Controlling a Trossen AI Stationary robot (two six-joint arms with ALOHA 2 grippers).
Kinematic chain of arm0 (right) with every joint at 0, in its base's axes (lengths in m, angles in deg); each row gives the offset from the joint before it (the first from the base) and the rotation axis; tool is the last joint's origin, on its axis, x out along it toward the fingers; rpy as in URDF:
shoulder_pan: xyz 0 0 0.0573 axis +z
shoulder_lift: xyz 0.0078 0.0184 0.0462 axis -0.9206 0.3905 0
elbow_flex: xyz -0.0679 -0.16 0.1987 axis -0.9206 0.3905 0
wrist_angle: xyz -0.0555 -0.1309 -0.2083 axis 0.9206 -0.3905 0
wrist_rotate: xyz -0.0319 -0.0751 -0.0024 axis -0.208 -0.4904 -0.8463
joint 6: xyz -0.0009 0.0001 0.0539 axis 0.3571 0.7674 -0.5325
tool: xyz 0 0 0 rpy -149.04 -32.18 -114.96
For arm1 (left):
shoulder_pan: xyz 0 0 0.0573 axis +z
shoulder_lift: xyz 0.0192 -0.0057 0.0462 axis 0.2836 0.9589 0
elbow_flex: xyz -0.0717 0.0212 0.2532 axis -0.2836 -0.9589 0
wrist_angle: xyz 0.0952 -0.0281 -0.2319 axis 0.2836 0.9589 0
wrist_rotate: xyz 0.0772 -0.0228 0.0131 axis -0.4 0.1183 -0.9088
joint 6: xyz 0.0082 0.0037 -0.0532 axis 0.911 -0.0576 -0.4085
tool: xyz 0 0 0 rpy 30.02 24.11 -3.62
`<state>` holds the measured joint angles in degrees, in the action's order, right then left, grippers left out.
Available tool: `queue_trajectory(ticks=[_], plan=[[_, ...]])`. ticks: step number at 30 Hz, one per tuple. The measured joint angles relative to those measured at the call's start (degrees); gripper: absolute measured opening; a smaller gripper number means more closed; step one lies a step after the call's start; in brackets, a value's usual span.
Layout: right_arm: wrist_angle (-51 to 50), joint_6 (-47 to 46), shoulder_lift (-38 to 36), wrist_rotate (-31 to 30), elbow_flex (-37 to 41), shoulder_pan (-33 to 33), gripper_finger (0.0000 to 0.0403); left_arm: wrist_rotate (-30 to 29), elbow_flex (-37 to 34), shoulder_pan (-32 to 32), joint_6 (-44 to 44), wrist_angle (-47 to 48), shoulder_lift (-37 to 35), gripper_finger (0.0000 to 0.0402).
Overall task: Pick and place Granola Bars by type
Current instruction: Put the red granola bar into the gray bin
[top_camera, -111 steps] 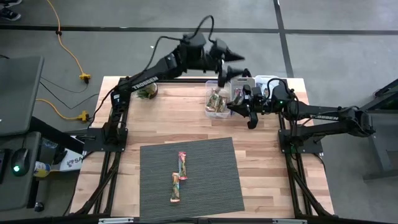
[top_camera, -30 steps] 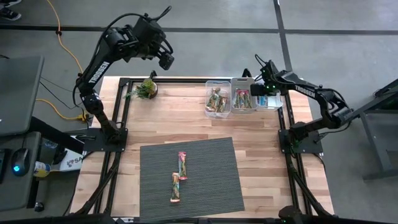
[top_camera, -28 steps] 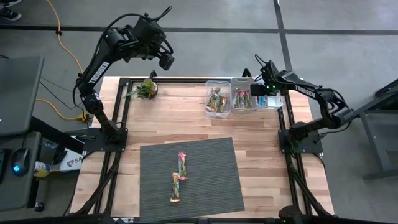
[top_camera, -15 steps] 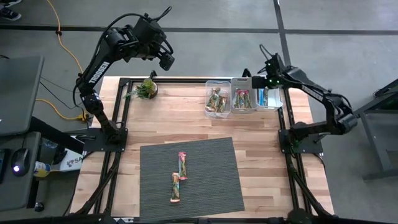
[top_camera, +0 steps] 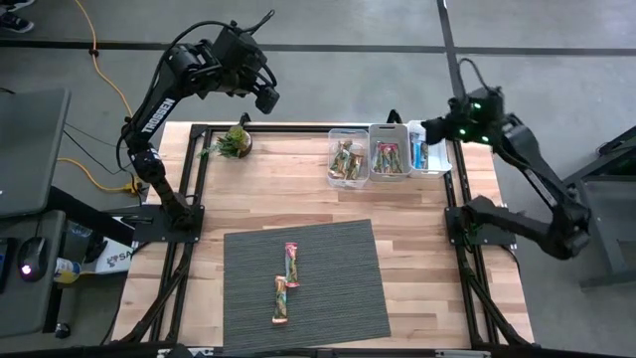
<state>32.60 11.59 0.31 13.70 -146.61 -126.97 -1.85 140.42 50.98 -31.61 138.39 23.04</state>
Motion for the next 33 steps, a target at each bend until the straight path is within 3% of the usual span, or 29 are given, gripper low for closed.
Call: queue_trajectory(ticks=[8,13,16,22,33], plan=[[0.2,6.6,-9.2,11.9,0.0,0.0,0.0009,7.3,0.0,0.0,1.7,0.0,0.0,0.0311],[0.2,10.9,-11.4,25.7,0.0,0.0,0.0013,14.5,0.0,0.0,2.3,0.0,0.0,0.0311],[0.2,13.4,-12.8,31.0,0.0,0.0,0.0003,16.0,0.0,-0.4,2.1,-0.5,0.0,0.0311],[5.3,14.5,-19.0,31.7,2.4,0.0,0.0001,15.2,0.0,-2.1,-0.4,-3.1,0.0,0.0311],[45.5,-11.5,-37.4,29.6,30.0,0.0,0.0000,10.1,0.0,-7.4,-4.3,-7.6,0.4,0.0311]])
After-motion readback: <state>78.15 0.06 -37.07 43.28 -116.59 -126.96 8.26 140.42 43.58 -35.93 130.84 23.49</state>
